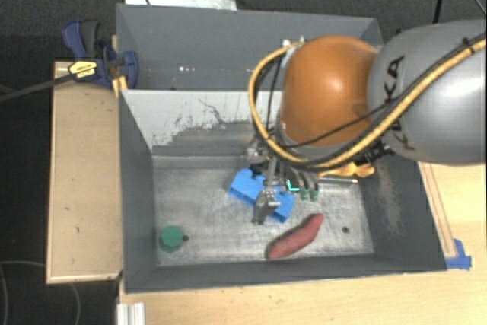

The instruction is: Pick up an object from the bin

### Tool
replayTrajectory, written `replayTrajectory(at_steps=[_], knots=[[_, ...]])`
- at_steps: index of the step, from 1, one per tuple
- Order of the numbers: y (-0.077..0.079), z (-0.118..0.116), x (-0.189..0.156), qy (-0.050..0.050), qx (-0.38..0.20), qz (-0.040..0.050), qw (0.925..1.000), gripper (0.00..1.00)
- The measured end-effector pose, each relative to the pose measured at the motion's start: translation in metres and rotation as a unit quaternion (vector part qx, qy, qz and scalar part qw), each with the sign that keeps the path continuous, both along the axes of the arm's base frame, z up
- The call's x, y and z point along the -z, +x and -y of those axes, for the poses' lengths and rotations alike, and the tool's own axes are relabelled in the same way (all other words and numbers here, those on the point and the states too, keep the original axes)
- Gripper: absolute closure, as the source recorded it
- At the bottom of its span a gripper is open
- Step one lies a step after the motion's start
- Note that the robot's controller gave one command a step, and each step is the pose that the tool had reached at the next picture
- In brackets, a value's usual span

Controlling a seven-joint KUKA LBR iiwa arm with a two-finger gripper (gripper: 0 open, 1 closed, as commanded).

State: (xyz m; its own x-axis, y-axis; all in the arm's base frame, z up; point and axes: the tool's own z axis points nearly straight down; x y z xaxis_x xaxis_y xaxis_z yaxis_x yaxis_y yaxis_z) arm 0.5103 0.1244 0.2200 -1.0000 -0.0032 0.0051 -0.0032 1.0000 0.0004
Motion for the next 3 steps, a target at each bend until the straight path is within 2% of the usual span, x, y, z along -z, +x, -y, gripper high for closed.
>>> replayTrajectory(at_steps=[1, 2, 3], knots=[[0.002, 0.001, -0.004, 0.0, 0.004, 0.0038, 1.0, 1.0], [0.002, 0.001, -0.004, 0.0, 0.003, 0.0038, 1.0, 1.0], [0.03, -0.015, 0.018, 0.001, -0.078, 0.0082, 0.9969, 1.0]])
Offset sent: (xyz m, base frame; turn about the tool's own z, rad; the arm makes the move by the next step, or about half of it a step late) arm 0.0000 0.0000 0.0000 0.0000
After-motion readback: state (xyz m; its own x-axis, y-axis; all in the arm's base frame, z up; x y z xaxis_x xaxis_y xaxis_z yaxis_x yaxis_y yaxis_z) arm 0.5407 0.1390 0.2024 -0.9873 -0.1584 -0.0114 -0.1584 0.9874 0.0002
